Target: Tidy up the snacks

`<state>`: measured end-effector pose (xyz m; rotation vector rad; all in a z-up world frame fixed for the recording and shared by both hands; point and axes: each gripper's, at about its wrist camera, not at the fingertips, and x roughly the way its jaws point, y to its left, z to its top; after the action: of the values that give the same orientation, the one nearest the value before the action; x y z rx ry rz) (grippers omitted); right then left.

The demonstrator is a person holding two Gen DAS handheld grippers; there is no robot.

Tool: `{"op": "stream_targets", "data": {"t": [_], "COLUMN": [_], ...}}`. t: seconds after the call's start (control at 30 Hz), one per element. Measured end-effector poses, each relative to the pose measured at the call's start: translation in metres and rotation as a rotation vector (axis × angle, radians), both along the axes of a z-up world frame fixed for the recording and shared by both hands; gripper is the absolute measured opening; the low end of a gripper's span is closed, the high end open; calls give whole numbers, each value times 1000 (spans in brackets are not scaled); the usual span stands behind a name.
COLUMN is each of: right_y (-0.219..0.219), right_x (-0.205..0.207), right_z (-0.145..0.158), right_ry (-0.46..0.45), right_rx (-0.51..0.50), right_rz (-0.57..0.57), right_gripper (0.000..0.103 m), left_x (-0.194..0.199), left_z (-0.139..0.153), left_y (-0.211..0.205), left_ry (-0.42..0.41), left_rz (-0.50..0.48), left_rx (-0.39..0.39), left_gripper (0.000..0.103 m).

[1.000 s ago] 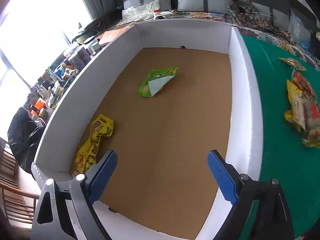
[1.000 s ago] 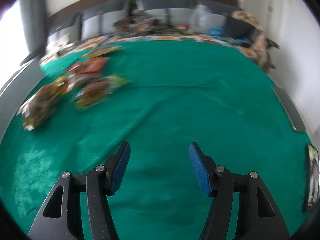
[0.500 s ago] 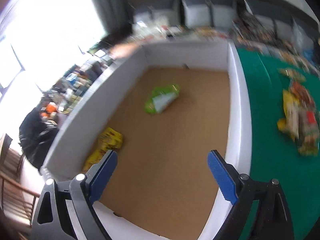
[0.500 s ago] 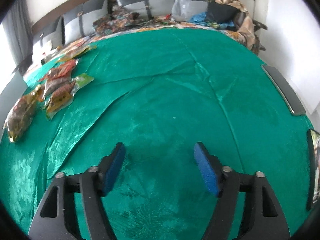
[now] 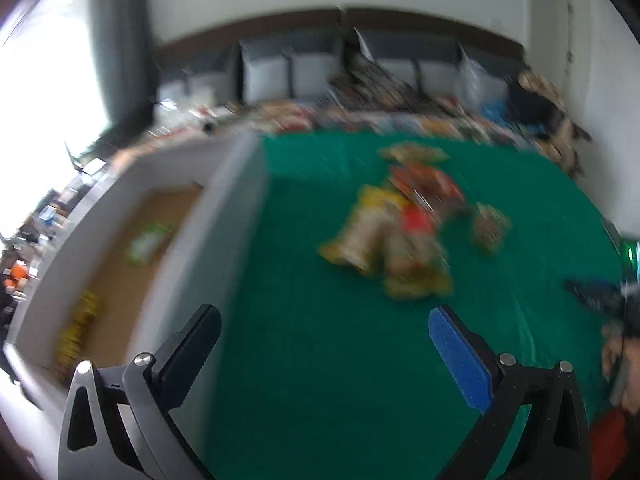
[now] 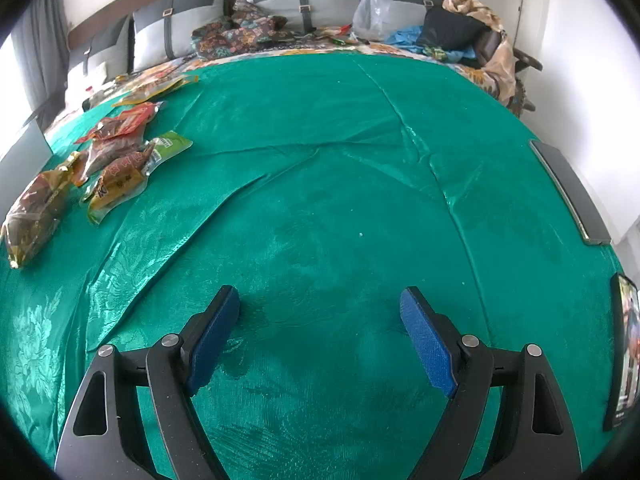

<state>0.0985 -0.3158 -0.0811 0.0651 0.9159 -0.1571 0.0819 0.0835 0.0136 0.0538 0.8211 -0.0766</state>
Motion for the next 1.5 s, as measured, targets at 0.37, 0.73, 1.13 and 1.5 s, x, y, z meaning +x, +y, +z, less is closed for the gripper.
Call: {"op": "stream_targets", "data": {"t": [0.37,0.73,1.13,1.5], "right_y": [0,0,0,-1], "right_x": [0,0,0,0], "right_z": [0,0,0,0], "right_ry": [0,0,0,0], "right_rx": [0,1,2,3], "right_rz": [0,0,0,-1], "right_gripper": [85,85,85,85], "left_x": [28,51,52,52], "left_z": [-93,-112,-111,-111], "left_y": [-38,-21,-22,-22], "left_ry": [174,153,145,145], "left_rz": [2,41,38,37], "left_rx": [43,-23,-25,-25], "left_gripper": [103,103,103,103]}}
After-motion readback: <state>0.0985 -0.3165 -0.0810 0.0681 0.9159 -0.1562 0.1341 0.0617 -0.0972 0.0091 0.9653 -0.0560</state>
